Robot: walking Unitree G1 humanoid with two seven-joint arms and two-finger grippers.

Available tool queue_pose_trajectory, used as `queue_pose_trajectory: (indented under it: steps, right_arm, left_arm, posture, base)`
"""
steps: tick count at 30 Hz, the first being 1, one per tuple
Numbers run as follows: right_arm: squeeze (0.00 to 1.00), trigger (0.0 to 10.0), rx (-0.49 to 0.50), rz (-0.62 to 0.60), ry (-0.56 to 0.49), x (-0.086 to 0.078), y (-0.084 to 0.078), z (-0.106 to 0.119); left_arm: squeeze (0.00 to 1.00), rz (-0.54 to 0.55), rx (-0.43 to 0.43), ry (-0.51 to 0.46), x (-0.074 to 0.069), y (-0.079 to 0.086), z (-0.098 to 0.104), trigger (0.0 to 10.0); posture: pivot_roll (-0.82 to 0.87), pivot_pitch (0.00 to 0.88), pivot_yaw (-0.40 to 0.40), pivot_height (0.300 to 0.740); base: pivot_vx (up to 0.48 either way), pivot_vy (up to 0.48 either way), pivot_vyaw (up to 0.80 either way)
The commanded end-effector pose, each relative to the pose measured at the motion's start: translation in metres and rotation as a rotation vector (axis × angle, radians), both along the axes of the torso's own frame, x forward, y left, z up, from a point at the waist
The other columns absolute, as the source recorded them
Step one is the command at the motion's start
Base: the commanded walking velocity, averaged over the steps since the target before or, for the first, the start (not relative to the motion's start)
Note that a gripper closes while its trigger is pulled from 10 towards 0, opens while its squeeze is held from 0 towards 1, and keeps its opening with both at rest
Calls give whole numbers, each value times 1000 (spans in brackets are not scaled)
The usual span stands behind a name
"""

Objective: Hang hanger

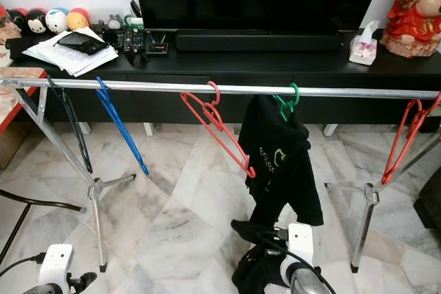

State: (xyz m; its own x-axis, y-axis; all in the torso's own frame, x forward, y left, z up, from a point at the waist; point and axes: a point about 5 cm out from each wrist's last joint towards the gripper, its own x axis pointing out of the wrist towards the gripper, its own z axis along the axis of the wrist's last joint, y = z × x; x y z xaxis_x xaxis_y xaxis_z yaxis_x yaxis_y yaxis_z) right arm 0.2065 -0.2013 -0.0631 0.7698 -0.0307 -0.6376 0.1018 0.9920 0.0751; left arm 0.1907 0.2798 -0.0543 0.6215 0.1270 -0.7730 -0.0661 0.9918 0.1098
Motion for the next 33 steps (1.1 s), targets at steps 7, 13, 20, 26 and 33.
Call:
queue_pose_trajectory:
  steps: [7, 13, 20, 26, 33]
  right_arm:
    - [0, 10000, -1, -13, 35, -5, 4, -4]
    - [0, 10000, -2, -6, 31, 1, 7, -2]
    - [0, 10000, -2, -3, 27, 2, 7, -1]
    - [0, 10000, -8, -8, 59, -4, 4, -5]
    - [0, 10000, -19, -7, 103, -13, 3, -11]
  left_arm:
    - [0, 5, 8, 5, -2, 2, 0, 10000]
    - [0, 6, 13, 12, -3, 2, -1, 10000]
    - [0, 8, 12, 14, -3, 2, -1, 10000]
    - [0, 5, 8, 14, -2, 1, -1, 10000]
    - [0, 6, 6, 12, -2, 0, -1, 10000]
  posture:
    - [-73, 51, -7, 740]
    - [-72, 53, -8, 740]
    - [-71, 52, -8, 740]
    - [-72, 51, -9, 740]
    - [-66, 45, -10, 740]
  base:
    - [0, 0, 0]
    - [0, -223, 0]
    - [0, -272, 0]
    - [0, -276, 0]
    - [0, -301, 0]
